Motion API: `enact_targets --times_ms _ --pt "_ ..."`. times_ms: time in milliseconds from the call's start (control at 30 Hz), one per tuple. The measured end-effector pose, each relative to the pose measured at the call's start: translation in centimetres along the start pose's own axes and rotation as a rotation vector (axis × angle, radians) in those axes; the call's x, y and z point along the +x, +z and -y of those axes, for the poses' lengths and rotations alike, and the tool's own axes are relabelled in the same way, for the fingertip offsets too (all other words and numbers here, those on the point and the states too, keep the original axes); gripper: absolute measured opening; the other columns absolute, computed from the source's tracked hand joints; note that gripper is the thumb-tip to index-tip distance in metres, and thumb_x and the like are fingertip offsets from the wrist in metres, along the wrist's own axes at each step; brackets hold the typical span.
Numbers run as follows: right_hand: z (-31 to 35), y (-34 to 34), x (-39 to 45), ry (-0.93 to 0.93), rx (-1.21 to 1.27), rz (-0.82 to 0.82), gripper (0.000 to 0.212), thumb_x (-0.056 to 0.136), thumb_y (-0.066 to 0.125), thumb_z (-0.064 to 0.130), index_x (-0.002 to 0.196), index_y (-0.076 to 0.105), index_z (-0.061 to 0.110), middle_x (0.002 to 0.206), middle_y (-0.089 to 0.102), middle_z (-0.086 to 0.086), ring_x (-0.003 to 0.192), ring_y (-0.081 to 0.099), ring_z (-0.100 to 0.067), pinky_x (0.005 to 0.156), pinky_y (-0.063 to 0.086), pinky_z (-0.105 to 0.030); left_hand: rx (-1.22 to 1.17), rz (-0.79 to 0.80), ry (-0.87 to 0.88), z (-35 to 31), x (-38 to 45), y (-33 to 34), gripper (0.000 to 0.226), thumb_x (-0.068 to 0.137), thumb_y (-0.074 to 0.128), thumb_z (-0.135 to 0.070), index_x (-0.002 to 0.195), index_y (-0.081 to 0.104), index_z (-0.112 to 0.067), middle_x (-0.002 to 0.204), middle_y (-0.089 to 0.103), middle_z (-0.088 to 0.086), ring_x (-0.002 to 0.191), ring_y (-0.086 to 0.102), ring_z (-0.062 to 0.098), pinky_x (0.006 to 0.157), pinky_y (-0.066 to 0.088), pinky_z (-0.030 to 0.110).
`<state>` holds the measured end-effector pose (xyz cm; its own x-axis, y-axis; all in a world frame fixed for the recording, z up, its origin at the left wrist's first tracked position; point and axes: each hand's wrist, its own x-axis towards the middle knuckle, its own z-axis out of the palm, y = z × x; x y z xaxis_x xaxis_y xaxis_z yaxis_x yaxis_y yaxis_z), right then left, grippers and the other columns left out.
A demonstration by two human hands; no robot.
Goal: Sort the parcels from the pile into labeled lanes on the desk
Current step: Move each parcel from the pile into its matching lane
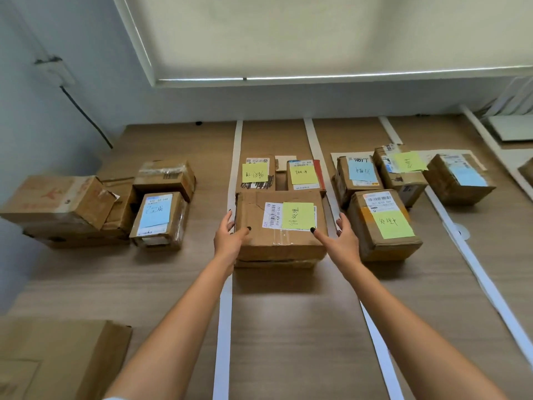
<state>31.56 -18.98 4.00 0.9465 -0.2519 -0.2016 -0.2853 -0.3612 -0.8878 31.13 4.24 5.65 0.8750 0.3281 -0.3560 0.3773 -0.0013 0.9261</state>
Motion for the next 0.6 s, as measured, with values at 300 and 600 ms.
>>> enact_targets --times_ms 300,600 --pt "4.4 -2.2 -7.0 -0.178 0.102 0.158 0.086 0.077 0.076 0.026 0.146 0.024 0.024 0.147 0.038 -0.006 0.135 0.037 -0.025 0.108 0.037 -0.042 0.048 0.07 0.157 -3.8 -6.8 -2.7 0.061 0.088 0.06 -0.009 0.142 0.036 -0.024 0.143 0.043 0.006 0.123 0.043 0.017 0.074 0.04 0.013" --pt "8.3 -1.9 -13.4 -0.298 0.122 0.191 0.085 0.075 0.077 0.025 0.144 0.027 0.028 0.145 0.039 -0.01 0.13 0.042 -0.027 0.1 0.045 -0.04 0.074 0.101 0.253 -5.2 -12.8 -6.0 0.06 0.088 0.06 -0.01 0.142 0.036 -0.024 0.143 0.043 0.009 0.131 0.04 0.025 0.101 0.037 0.036"
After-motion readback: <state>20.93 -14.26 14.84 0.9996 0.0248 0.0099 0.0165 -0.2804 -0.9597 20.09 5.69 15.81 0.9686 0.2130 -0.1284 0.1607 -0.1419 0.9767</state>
